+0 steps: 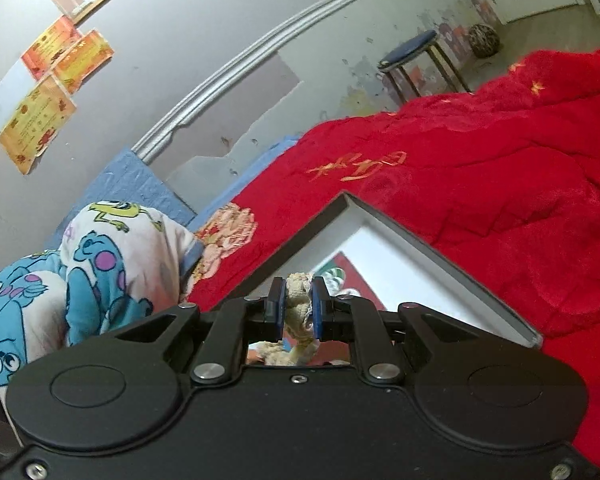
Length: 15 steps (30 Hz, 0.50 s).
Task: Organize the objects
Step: 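Lower the held packet and cream tie into the box beside the book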
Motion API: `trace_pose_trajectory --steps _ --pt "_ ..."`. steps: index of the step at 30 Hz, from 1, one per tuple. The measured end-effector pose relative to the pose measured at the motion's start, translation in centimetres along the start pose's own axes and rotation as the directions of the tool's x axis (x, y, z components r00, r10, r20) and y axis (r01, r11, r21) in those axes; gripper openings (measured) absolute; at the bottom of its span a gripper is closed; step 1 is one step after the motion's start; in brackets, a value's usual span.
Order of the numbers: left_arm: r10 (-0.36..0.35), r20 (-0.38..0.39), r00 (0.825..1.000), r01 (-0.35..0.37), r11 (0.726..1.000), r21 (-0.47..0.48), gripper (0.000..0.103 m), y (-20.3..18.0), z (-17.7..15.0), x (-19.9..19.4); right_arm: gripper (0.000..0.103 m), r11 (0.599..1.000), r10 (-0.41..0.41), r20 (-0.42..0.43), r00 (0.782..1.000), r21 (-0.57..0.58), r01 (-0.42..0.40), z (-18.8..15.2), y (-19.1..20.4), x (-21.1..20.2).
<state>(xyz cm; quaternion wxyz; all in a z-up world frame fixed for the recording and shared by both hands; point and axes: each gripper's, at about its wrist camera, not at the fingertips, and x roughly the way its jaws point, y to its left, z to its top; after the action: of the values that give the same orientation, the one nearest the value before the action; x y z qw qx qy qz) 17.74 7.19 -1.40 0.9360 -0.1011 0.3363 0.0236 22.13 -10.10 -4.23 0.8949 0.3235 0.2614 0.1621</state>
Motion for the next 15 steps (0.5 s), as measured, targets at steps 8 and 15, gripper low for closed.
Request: trace_pose_trajectory --steps 8,15 --pt "0.004 -0.009 1.000 -0.004 1.000 -0.009 0.036 0.5 -0.4 -0.9 0.014 1.000 -0.010 -0.022 1.000 -0.013 0.010 0.0 0.3 -0.6" --pt "-0.004 -0.027 1.000 0.003 0.999 -0.042 0.036 1.2 -0.8 -0.4 0.014 0.998 -0.065 -0.057 0.996 -0.017 0.064 -0.4 0.1 -0.2"
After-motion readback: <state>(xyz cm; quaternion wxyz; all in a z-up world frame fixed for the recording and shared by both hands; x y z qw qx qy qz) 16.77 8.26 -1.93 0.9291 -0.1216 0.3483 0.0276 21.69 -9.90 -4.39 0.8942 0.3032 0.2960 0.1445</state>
